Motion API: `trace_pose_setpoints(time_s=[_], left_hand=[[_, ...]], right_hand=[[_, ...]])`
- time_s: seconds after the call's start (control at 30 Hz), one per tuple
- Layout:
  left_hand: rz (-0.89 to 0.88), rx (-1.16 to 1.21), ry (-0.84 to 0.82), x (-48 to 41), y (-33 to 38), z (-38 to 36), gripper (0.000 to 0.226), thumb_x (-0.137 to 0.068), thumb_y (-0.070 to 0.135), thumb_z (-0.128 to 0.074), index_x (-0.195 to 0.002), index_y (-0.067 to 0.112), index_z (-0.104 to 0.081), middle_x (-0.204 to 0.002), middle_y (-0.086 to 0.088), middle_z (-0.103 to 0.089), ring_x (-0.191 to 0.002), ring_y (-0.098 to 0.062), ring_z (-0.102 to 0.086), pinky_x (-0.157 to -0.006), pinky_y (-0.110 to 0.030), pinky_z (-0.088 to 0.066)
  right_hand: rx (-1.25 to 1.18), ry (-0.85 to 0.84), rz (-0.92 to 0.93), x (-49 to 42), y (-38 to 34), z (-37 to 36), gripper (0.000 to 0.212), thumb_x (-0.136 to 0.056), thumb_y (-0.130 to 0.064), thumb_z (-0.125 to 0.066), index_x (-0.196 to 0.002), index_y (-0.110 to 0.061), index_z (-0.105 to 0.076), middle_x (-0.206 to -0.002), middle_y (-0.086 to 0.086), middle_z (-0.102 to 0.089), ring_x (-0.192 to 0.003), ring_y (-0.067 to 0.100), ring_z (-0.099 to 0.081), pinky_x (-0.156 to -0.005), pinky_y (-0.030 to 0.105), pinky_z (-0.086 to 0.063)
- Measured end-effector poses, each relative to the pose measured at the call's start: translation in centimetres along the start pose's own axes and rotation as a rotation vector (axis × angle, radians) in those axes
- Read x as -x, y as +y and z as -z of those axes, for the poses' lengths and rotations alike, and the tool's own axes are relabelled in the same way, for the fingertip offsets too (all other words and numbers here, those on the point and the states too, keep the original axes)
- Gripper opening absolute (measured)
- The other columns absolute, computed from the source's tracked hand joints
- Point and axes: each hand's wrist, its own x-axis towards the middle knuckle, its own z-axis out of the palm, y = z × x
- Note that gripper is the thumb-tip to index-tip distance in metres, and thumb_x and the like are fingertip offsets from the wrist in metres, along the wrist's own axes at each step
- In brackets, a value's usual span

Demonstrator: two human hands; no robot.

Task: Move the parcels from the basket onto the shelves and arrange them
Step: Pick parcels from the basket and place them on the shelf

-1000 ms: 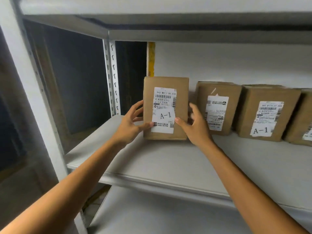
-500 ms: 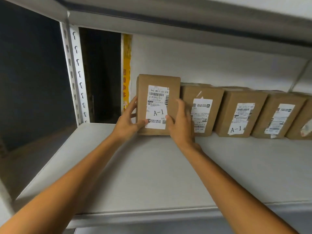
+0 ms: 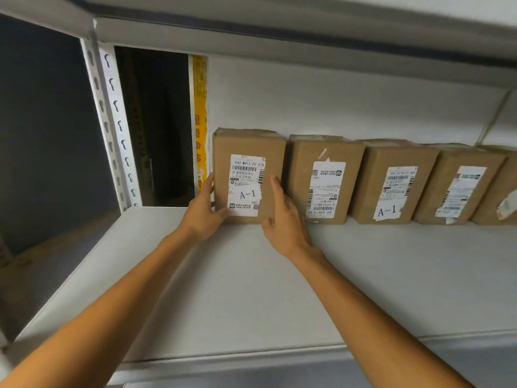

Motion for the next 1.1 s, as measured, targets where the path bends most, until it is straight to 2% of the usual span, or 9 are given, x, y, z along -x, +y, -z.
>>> trace_pose_setpoints(time_s=[0.1, 0.17, 0.27, 0.37, 0.5, 0.67, 0.77, 0.93, 1.1], left_hand=[[0.077, -0.069, -0.111, 1.5, 0.9, 0.8, 0.076, -0.091, 0.015, -0.063, -0.15, 0.028, -0.017, -0.147, -0.003, -0.042, -0.122, -0.026, -0.054, -0.1, -0.045, -0.046], [0.114, -0.135, -0.09, 2.8, 1.5, 1.1, 0.062, -0.092, 0.018, -0.061, -0.145, 0.023, -0.029, -0.142, -0.007, -0.046, -0.111, -0.025, -0.057, -0.091, -0.039, -0.05], [0.136, -0.237, -0.087, 4.6, 3.0, 0.8, 0.049, -0.092, 0.019, -0.061, -0.134, 0.018, -0.036, -0.13, -0.01, -0.056, -0.104, -0.026, -0.06, -0.082, -0.036, -0.051], [0.111, -0.383, -0.206, 6.5, 5.6, -1.0, 0.044, -0.091, 0.02, -0.063, -0.13, 0.019, -0.042, -0.128, -0.01, -0.059, -0.101, -0.024, -0.06, -0.089, -0.037, -0.049], [-0.025, -0.604, -0.298, 8.7, 9.8, -5.7, 0.046, -0.092, 0.025, -0.061, -0.135, 0.021, -0.044, -0.138, -0.01, -0.05, -0.123, -0.028, -0.05, -0.106, -0.041, -0.039], [-0.269, -0.961, -0.433, 9.6, 16.9, -12.6, 0.059, -0.096, 0.041, -0.052, -0.148, 0.025, -0.03, -0.148, -0.004, -0.042, -0.134, -0.029, -0.041, -0.109, -0.045, -0.035], [-0.35, -0.931, -0.434, 9.5, 21.3, -17.1, 0.06, -0.096, 0.04, -0.05, -0.149, 0.024, -0.026, -0.15, -0.007, -0.04, -0.135, -0.03, -0.04, -0.11, -0.048, -0.034], [-0.357, -0.594, -0.565, 10.4, 26.9, -26.2, 0.062, -0.097, 0.034, -0.052, -0.15, 0.022, -0.024, -0.154, -0.008, -0.031, -0.14, -0.027, -0.032, -0.112, -0.036, -0.026], [-0.547, -0.597, -0.692, 11.7, 31.0, -36.1, 0.066, -0.096, 0.043, -0.05, -0.151, 0.03, -0.017, -0.158, -0.001, -0.022, -0.144, -0.024, -0.022, -0.115, -0.039, -0.018]], right_hand=[[-0.078, 0.07, -0.012, 0.3, 0.7, 2.3, 0.067, -0.087, -0.005, -0.058, -0.149, -0.019, -0.038, -0.145, 0.007, -0.048, -0.129, 0.025, -0.047, -0.103, 0.031, -0.039], [-0.065, 0.036, -0.015, 0.9, 1.2, 3.7, 0.056, -0.089, -0.013, -0.059, -0.143, -0.018, -0.046, -0.141, 0.007, -0.052, -0.127, 0.026, -0.049, -0.1, 0.03, -0.039], [-0.087, -0.079, -0.018, 2.2, 2.4, 6.1, 0.046, -0.095, -0.026, -0.057, -0.139, -0.016, -0.05, -0.142, 0.006, -0.052, -0.129, 0.025, -0.047, -0.102, 0.029, -0.036], [-0.073, -0.175, -0.018, 4.2, 4.3, 9.1, 0.048, -0.099, -0.037, -0.051, -0.141, -0.014, -0.046, -0.147, 0.007, -0.046, -0.134, 0.024, -0.042, -0.106, 0.03, -0.032], [-0.001, -0.196, -0.058, 7.2, 7.9, 14.0, 0.055, -0.098, -0.047, -0.048, -0.144, -0.019, -0.044, -0.152, 0.003, -0.04, -0.139, 0.026, -0.036, -0.113, 0.036, -0.031], [0.162, -0.182, -0.16, 11.1, 12.9, 21.2, 0.058, -0.095, -0.05, -0.051, -0.146, -0.025, -0.04, -0.157, 0.002, -0.029, -0.142, 0.032, -0.022, -0.112, 0.043, -0.026], [0.18, -0.154, -0.206, 14.0, 15.9, 26.0, 0.061, -0.093, -0.052, -0.053, -0.147, -0.028, -0.038, -0.156, 0.001, -0.03, -0.141, 0.033, -0.022, -0.111, 0.043, -0.028], [0.221, -0.017, -0.327, 19.9, 21.5, 33.8, 0.065, -0.092, -0.054, -0.054, -0.146, -0.022, -0.039, -0.152, 0.003, -0.037, -0.139, 0.031, -0.028, -0.111, 0.042, -0.03], [0.172, 0.075, -0.53, 26.6, 26.7, 40.7, 0.075, -0.092, -0.054, -0.054, -0.154, -0.024, -0.024, -0.158, 0.003, -0.027, -0.144, 0.031, -0.019, -0.115, 0.045, -0.027]])
